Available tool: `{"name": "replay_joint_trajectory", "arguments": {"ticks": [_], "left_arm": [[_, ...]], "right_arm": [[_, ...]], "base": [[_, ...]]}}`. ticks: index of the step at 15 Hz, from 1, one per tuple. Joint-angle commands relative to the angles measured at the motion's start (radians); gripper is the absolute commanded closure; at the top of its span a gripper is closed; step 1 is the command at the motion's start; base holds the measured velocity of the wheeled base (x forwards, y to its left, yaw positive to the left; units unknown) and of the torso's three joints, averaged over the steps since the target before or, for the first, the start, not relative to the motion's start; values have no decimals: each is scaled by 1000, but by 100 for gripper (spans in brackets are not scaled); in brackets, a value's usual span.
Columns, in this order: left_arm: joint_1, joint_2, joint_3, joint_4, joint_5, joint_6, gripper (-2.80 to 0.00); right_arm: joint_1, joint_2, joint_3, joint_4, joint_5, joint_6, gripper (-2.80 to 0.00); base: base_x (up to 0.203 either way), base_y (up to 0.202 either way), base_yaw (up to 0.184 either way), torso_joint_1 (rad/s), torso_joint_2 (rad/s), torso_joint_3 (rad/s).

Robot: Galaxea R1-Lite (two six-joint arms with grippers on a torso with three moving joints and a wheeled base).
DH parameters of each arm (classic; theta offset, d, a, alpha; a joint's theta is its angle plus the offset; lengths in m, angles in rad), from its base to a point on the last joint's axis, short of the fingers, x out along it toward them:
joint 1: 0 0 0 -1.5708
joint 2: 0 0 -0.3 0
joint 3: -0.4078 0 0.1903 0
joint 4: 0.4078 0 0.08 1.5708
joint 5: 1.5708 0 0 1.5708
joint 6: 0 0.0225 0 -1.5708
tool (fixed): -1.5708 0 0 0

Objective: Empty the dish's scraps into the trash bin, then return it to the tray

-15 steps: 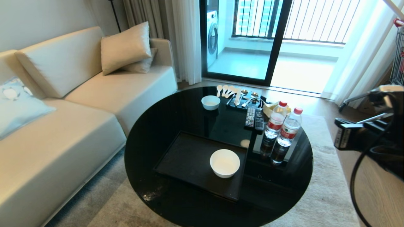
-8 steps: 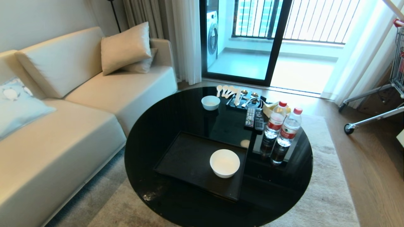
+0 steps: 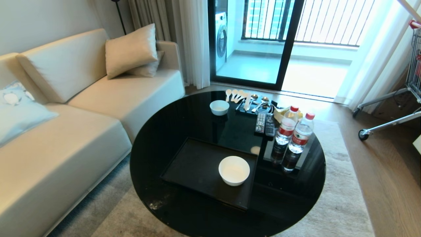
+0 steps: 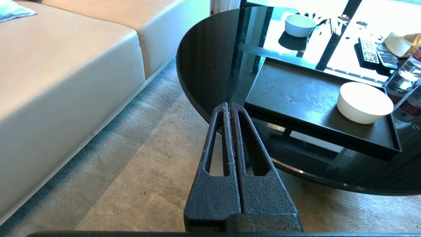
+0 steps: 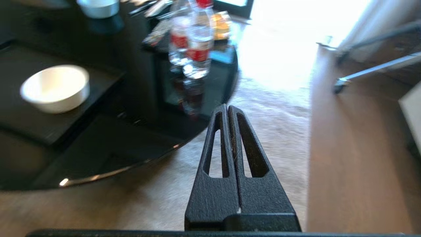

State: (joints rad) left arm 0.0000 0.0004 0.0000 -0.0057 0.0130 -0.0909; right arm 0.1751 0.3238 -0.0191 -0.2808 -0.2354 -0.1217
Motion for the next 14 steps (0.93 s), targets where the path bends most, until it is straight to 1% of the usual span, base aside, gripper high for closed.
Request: {"name": "replay_joint_trajectory", "arguments": {"ticks": [1,2,4,5,7,8,10,14], "left_arm": [[0,0,0,0,1,-1,0],[0,0,0,0,1,-1,0],[0,0,0,0,1,-1,0],[0,0,0,0,1,-1,0],[0,0,0,0,1,-1,0],[0,0,0,0,1,-1,0],[0,0,0,0,1,-1,0],[0,0,0,0,1,-1,0]], "right_arm": [[1,-44,18,79,175,-2,0],[-3,-42,19,148,219,-8,0],[-74,-40,19,252,251,-25,0],[-85,-41,19,285,267,-24,0],[-90,-41,19,285,266,3,0],[-114,-47,19,285,265,6,0],[-189,-97,19,285,266,9,0],[-185,-230,19,284,267,23,0]], "base": [[0,0,0,0,0,0],[0,0,0,0,0,0],[0,0,0,0,0,0],[0,0,0,0,0,0],[0,0,0,0,0,0],[0,0,0,0,0,0],[0,0,0,0,0,0],[0,0,0,0,0,0]]}}
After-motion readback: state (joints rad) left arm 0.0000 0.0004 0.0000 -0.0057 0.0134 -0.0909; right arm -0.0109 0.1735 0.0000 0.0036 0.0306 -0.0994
